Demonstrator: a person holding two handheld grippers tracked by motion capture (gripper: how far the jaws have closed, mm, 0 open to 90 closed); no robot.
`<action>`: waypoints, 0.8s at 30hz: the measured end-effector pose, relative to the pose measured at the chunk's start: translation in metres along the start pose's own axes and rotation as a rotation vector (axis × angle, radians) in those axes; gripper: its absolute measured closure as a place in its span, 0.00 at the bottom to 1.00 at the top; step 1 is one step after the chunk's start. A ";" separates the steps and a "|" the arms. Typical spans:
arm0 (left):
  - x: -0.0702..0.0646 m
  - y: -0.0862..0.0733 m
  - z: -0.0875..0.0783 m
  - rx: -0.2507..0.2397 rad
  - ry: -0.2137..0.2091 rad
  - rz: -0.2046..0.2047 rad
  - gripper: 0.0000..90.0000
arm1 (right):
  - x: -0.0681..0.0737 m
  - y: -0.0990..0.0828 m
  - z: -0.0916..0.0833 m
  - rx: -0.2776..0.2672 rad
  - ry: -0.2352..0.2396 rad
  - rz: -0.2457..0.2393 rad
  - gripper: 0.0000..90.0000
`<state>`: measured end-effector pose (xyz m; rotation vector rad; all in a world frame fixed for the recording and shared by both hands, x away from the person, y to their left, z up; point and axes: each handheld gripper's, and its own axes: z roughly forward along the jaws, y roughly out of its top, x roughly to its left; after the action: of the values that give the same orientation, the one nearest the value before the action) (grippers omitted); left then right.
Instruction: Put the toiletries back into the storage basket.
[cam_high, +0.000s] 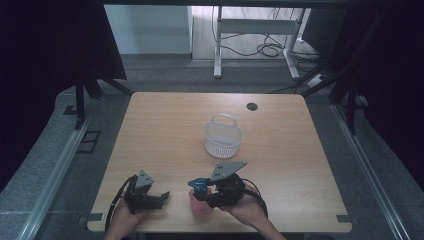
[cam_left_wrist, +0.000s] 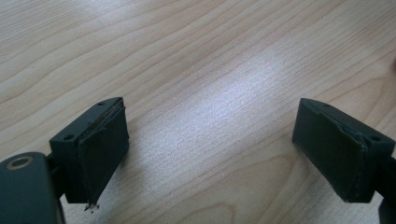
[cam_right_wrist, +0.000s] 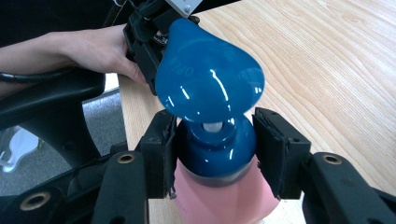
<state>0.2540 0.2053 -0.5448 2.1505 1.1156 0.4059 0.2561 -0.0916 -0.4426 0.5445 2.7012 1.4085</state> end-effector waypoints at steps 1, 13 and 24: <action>0.000 0.000 0.000 0.000 0.000 0.000 0.12 | 0.000 0.001 0.000 0.002 0.001 -0.003 0.56; 0.000 0.000 0.000 0.000 0.000 0.000 0.12 | 0.002 0.005 0.000 0.018 -0.028 -0.015 0.58; 0.000 0.000 0.000 -0.002 -0.001 -0.003 0.12 | -0.007 0.019 -0.018 -0.006 -0.041 -0.009 0.58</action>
<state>0.2541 0.2051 -0.5449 2.1470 1.1177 0.4047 0.2643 -0.0980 -0.4172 0.5540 2.6630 1.3870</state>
